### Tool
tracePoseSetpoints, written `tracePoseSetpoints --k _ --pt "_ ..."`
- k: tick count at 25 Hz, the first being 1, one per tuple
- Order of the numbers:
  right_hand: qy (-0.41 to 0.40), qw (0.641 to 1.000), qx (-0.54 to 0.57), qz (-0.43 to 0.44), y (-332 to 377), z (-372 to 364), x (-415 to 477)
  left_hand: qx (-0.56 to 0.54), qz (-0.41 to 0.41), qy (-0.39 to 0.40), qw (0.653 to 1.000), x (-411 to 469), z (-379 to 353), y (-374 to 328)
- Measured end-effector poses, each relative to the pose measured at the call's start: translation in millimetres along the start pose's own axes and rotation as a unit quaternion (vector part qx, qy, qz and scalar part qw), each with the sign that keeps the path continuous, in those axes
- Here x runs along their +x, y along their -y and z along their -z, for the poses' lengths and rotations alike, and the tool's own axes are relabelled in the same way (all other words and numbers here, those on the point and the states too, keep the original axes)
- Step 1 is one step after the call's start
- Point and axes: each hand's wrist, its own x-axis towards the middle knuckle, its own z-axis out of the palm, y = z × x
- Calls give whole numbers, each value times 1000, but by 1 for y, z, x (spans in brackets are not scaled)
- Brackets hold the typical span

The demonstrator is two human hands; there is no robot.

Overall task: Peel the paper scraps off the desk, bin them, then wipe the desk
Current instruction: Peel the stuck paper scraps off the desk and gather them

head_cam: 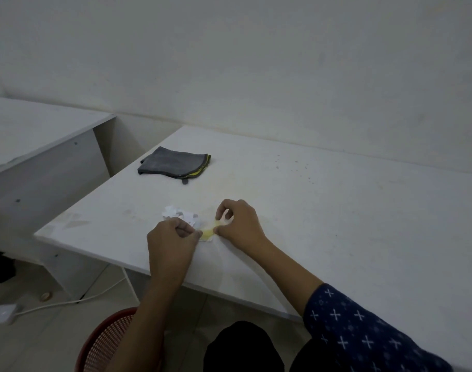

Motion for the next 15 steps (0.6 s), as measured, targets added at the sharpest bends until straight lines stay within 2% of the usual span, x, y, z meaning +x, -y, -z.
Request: tracePoseSetpoints --k 4,7,10,13,15 --pt "-8 997 -62 41 -2 0 -6 15 -3 -25 1000 -3 1 0" --pt "27 992 -100 68 -7 3 -8 21 -45 -47 998 -10 0 -4" --pt "49 998 0 50 -15 13 -12 47 -102 -61 992 -19 -8 -14" --pt "-6 998 60 13 -32 39 -19 54 -141 -68 986 -29 -22 -33" --pt "-39 997 59 -11 -53 64 -23 42 -178 -28 983 -35 -39 -47"
